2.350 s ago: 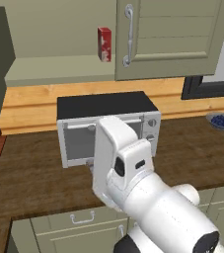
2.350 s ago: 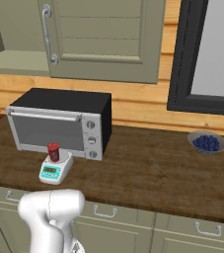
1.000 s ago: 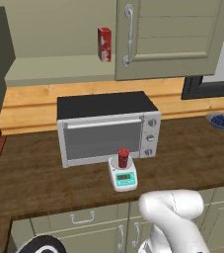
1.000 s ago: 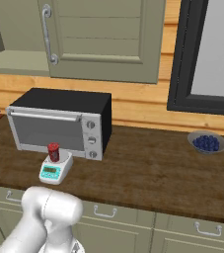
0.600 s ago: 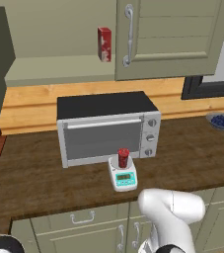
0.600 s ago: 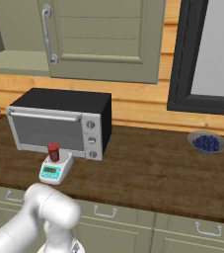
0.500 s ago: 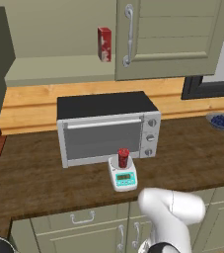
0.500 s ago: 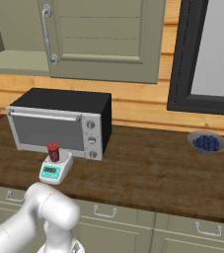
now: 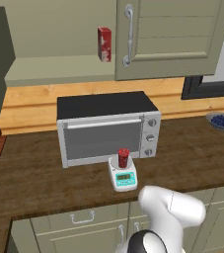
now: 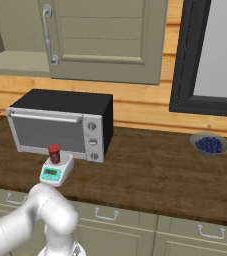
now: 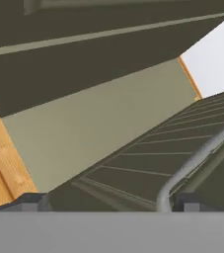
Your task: Pick the yogurt and place it on the digital scale for weighing, and close the cabinet.
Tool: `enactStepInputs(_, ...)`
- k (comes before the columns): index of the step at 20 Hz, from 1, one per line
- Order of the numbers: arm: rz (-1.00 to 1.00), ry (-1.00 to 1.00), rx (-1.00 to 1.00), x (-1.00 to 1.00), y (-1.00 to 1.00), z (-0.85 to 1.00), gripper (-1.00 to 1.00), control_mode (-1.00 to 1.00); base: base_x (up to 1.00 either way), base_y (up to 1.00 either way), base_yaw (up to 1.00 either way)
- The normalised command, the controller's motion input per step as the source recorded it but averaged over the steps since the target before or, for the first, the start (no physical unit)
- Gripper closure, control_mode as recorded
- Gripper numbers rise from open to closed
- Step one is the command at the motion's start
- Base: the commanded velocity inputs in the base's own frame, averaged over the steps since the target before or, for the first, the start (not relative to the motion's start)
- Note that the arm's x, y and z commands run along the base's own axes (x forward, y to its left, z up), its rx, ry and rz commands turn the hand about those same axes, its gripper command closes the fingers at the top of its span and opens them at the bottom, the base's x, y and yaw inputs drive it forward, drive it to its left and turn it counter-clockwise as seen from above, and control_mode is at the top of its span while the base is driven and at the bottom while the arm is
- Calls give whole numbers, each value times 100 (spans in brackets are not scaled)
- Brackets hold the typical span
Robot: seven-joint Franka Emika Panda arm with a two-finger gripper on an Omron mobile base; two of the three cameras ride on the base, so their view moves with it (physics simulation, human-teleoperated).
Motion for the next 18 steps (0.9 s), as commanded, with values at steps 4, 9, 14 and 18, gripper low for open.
enactStepInputs(4, -2, 25, 3, 28, -25, 37, -100, -100, 0, 0, 0)
enactStepInputs(9, -11, 32, -3, 66, -2, 2, -100, -100, 0, 0, 0)
enactStepInputs(14, -12, 26, -4, 54, -9, 0, -100, -100, 0, 0, 0)
enactStepInputs(18, -14, 20, 0, 53, -68, 4, -100, -100, 0, 0, 0)
